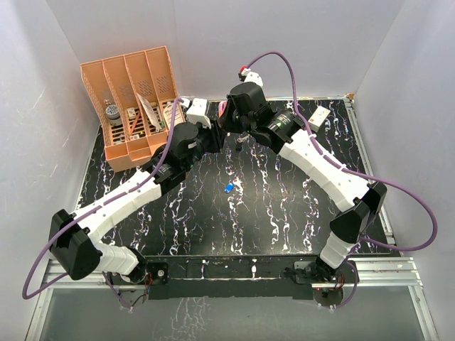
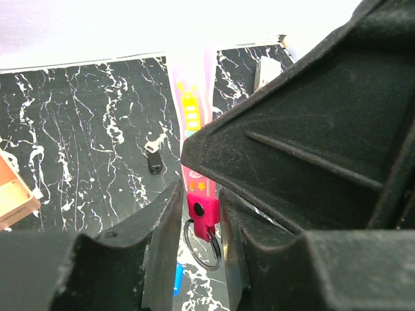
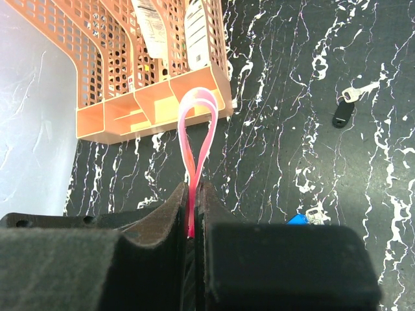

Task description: Put the keys on the keyring

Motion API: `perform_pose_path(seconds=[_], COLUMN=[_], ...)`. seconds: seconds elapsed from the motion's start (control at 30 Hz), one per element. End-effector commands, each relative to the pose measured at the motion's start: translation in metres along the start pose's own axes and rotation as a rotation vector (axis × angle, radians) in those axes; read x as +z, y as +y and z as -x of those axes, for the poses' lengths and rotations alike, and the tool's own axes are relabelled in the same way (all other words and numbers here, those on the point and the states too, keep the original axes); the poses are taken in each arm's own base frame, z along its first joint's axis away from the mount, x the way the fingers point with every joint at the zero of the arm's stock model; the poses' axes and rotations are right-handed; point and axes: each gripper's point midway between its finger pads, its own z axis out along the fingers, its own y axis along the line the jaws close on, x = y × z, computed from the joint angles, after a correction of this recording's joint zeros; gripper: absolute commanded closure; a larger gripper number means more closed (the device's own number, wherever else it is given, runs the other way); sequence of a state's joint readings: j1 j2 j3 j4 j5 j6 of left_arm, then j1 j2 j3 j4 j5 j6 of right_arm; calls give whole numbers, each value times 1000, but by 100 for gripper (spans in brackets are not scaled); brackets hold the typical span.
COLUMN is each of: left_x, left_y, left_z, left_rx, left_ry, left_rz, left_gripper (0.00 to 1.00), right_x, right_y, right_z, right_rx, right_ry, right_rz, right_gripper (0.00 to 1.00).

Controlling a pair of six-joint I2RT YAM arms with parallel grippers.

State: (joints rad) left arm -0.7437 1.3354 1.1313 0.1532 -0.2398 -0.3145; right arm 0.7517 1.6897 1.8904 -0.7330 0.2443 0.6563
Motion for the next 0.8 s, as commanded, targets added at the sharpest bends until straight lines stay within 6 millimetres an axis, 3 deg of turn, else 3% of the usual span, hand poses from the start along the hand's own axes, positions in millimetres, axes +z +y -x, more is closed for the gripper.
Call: perform_pose_path(seconds=[0.0,0.23,0.4,0.67,0.77], left_x=[-12,-13,-13,-14,-15], left_y=[-10,-10,-11,-11,-11], left_z=[33,36,37,39,40], left_rx=[-22,-21,-22,-25,-28], left_ry=[-80,-83,-86,-91,-92], left_rz=[-27,-28,-27,-29,-30], left_gripper=[70,66,71,89,100], right_x=[-11,-10,-11,-10,-9], right_y=[11,11,11,9,8], right_z=[22,22,21,18,17], right_rx=[18,16,15,11,11], right_ry=[-74,-72,-72,-67,-65], right_rz=[35,35,35,31,31], right_gripper=[100,100,100,100,100])
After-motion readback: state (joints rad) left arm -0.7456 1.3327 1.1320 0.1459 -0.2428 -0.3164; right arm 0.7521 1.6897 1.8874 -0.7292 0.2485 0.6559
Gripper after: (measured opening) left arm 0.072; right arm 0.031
